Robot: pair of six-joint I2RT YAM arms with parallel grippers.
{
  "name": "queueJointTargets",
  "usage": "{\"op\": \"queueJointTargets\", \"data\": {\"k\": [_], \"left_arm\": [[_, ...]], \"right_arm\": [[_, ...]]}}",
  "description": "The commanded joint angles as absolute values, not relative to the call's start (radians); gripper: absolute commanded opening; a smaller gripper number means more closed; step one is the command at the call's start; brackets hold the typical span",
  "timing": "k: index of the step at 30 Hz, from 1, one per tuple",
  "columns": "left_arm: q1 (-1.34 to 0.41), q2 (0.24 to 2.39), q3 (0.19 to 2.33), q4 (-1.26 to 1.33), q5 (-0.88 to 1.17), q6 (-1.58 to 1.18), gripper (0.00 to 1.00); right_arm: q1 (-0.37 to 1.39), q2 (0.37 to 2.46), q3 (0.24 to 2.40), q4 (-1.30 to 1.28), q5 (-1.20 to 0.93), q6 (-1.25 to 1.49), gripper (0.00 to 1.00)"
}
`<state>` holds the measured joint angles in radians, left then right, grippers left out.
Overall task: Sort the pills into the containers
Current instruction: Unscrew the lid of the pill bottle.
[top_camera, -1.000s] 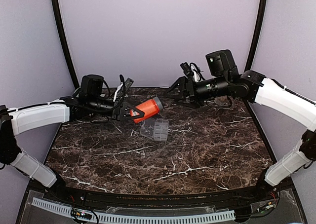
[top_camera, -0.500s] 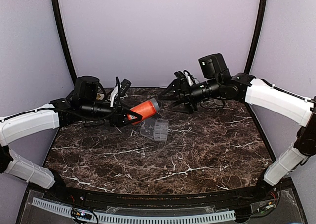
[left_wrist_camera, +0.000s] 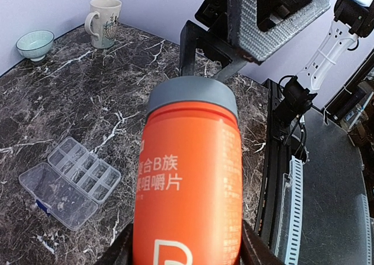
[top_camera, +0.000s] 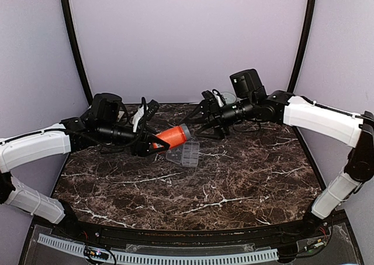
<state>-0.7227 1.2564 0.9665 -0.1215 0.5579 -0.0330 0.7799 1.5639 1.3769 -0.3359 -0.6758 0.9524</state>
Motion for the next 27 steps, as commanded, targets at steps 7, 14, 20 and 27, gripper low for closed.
{"op": "queueJointTargets", "data": {"k": [7,14,20,27], "left_arm": [[-0.74,1.252,1.016,-0.098,0.557,-0.021,0.0],[-0.744,1.268,1.028,-0.102,0.554,-0.014,0.0],[-0.745,1.284,1.029,-0.085,0.558,-0.012,0.0],[-0.745,1.314,1.045,-0.071,0.563,-0.011,0.0]], "right_arm": [[0.775,1.586,1.329,-0.219,-0.726,0.973,0.73],[0.775,1.634,1.334,-0.169,-0.763,0.993,0.66],[0.774,1.652,1.351,-0.159,-0.783,0.993,0.51],[0.772,1.65,1.347,-0.151,-0.788,0.989,0.32]]}}
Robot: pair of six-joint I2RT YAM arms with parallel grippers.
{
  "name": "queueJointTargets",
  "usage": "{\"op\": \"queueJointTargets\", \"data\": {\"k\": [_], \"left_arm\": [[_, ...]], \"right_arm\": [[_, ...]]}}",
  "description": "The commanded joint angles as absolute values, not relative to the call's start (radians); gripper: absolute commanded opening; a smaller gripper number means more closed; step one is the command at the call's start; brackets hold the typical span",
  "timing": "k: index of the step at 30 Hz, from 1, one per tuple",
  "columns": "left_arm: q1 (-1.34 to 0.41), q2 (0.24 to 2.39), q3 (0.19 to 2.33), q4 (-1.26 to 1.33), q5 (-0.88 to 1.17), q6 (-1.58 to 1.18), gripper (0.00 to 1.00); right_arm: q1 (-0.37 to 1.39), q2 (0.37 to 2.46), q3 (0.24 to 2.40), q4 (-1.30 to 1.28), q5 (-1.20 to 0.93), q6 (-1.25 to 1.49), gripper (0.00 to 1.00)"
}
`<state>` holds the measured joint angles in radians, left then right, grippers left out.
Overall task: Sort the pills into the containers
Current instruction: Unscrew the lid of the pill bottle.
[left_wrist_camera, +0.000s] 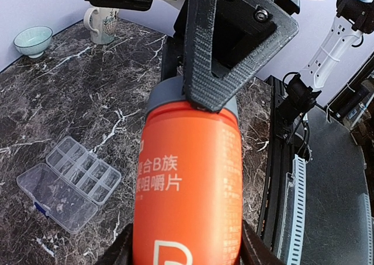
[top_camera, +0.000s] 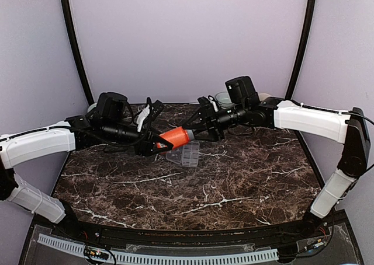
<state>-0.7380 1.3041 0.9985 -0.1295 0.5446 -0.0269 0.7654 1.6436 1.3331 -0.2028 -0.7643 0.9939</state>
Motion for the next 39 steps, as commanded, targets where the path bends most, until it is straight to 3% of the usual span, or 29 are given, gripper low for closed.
{"op": "queueJointTargets", "data": {"k": [1,10,39], "left_arm": [[-0.745,1.318,1.049,-0.069,0.564,-0.011,0.0],[-0.745,1.345,1.058,-0.035,0.574,-0.03,0.0],[-0.744,1.462,1.143,0.0,0.68,-0.111,0.0]], "right_arm": [[0.772,1.648,1.347,-0.15,-0.788,0.986,0.31],[0.764,1.635,1.339,-0.151,-0.777,0.973,0.19],[0.746,1.552,1.331,-0.266,-0.733,0.77,0.04]]}}
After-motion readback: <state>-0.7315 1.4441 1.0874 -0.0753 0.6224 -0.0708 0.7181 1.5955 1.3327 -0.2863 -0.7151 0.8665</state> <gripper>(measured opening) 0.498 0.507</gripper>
